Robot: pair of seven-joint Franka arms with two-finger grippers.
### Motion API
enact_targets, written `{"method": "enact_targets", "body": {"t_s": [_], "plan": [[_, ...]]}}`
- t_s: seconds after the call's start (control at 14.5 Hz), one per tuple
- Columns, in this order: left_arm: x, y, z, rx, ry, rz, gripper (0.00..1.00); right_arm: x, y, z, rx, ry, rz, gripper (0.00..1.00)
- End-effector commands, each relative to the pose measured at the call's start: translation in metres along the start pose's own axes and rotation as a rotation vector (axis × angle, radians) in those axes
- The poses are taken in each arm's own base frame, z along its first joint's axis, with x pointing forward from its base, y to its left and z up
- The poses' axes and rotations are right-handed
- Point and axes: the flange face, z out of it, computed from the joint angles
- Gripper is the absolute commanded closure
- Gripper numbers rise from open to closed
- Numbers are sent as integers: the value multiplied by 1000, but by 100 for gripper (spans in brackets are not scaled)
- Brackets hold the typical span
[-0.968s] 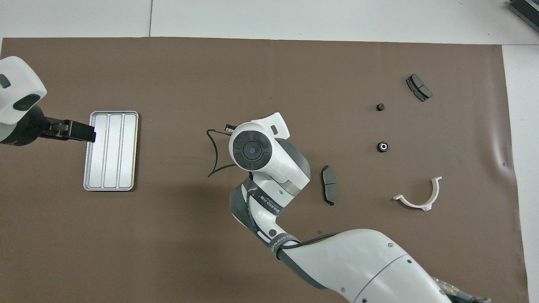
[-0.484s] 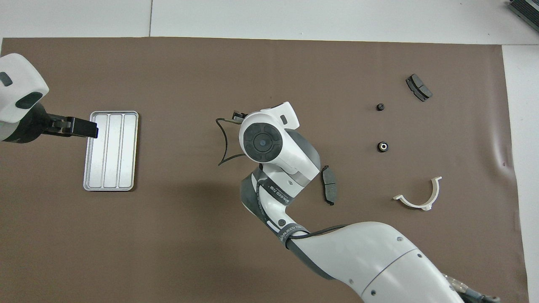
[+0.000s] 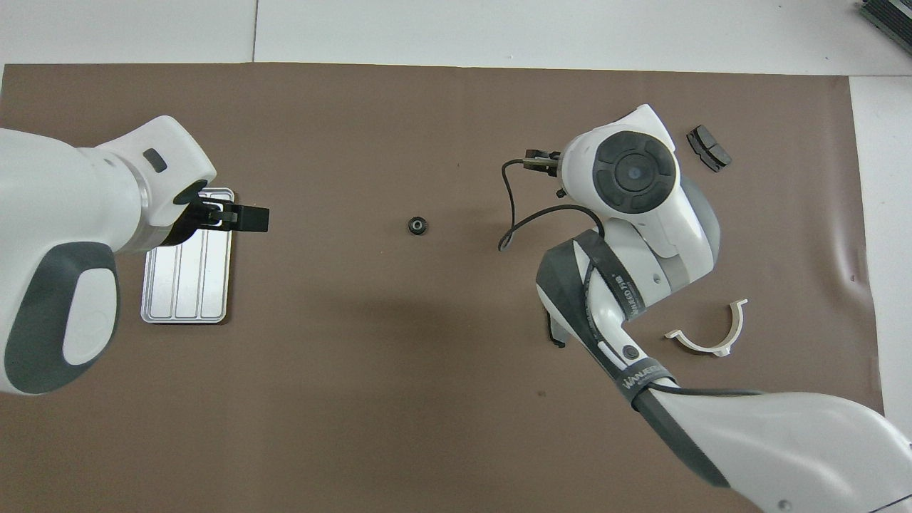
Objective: Pick bearing gear from pile to tray
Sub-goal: 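Grasp the mid-table bearing with the left gripper while the right gripper reaches another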
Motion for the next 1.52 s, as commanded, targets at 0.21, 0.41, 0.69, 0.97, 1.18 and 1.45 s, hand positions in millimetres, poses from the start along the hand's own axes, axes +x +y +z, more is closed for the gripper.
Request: {"method": "enact_targets", "body": {"t_s": [0.21,0.41,0.69,0.97,1.18,1.45], "plan": [[16,53,59,-31,85,80,0,-27,103,29,84,-150,-319,0],[16,89,96,-48,74,137,0,-42,153,55,145,-184,-437,0],[43,121,152,-66,68,176,0,-73,168,90,176,-148,-461,0],[51,142,203,-85,103,196,0,-87,171,103,172,-138,-459,0],[46,155,237,-95,126,208,0,-89,171,109,172,-147,-461,15],[19,166,261,-98,108,223,0,-90,170,111,173,-150,-461,44]]}}
